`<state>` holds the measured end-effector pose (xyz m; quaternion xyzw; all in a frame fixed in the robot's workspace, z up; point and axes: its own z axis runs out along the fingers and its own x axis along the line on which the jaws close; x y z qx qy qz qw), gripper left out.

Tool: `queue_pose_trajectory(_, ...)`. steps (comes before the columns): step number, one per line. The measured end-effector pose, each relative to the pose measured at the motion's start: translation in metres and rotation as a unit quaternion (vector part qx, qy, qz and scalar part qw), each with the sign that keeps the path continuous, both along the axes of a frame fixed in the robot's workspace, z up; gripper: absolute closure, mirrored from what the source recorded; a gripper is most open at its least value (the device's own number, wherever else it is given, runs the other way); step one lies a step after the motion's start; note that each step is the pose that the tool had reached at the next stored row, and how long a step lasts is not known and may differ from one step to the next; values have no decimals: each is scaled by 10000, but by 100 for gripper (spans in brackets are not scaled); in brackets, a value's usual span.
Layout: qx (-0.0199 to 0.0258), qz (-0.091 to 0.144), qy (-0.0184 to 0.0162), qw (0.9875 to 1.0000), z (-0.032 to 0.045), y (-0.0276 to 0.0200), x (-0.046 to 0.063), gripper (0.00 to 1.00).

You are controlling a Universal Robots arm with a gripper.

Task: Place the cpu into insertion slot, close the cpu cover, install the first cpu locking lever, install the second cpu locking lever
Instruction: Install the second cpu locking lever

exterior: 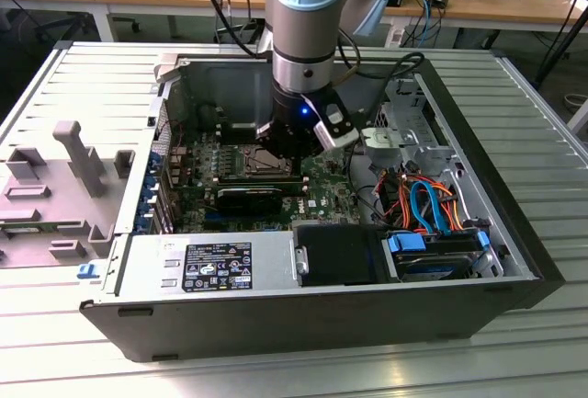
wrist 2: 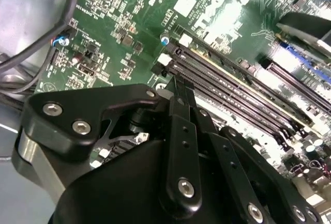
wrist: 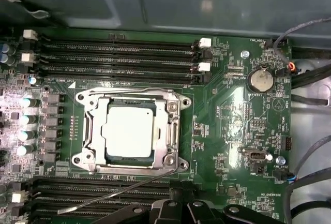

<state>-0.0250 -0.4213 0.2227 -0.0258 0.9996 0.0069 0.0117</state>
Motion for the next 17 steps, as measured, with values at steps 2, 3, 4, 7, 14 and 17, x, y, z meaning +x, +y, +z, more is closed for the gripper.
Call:
queue_pose_trajectory(2, 0, 19, 0, 10000, -3, -1, -6, 89)
queue_pose_trajectory(3, 1, 41, 0, 10000, -10, -1, -15, 89)
queue_pose_trajectory(4, 1, 56, 0, 10000, -15, -1, -23, 89)
queue_pose_trajectory(7, 2, 81, 0, 10000, -22, -1, -26, 89)
queue_pose_trajectory(14, 2, 151, 0, 9999, -58, 1, -78, 89)
queue_pose_trajectory(17, 2, 169, 0, 9999, -68, 1, -100, 89)
